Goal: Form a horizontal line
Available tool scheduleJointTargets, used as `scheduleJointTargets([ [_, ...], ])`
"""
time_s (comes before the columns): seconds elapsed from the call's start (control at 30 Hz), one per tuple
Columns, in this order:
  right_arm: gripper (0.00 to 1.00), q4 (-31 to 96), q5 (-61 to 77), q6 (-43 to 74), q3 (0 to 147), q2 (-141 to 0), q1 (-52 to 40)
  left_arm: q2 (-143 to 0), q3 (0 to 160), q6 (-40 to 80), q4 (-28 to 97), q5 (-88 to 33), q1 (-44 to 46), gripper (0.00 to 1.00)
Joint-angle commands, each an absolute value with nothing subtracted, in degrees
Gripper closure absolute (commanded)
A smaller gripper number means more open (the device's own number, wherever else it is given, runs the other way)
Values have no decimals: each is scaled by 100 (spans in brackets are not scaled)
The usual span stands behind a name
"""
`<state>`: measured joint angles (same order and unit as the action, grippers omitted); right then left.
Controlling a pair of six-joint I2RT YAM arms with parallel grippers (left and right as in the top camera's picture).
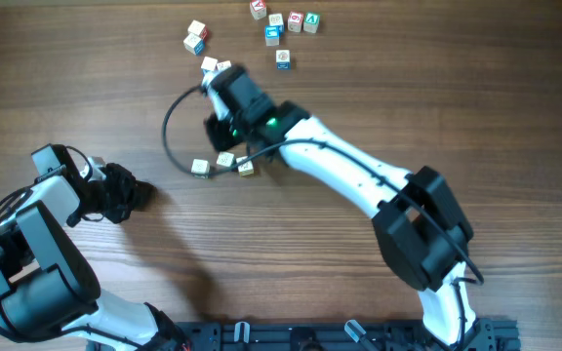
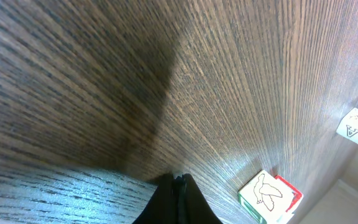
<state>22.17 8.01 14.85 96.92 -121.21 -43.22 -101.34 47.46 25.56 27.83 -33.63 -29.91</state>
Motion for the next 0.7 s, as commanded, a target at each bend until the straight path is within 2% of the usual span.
scheduleJointTargets([
  [0.0, 96, 1997, 462, 1166, 9706, -12293, -4093, -10114, 4641, 2418, 2788, -3048, -3011, 96],
  [0.1, 95, 1691, 1105, 1205, 9706, -12475, -4075, -10114, 4641, 2421, 2762, -3020, -3006, 96],
  [0.67, 95, 1638, 1188, 1175, 9706, -13085, -4165, -10114, 4641, 2421, 2724, -3009, -2969, 94],
])
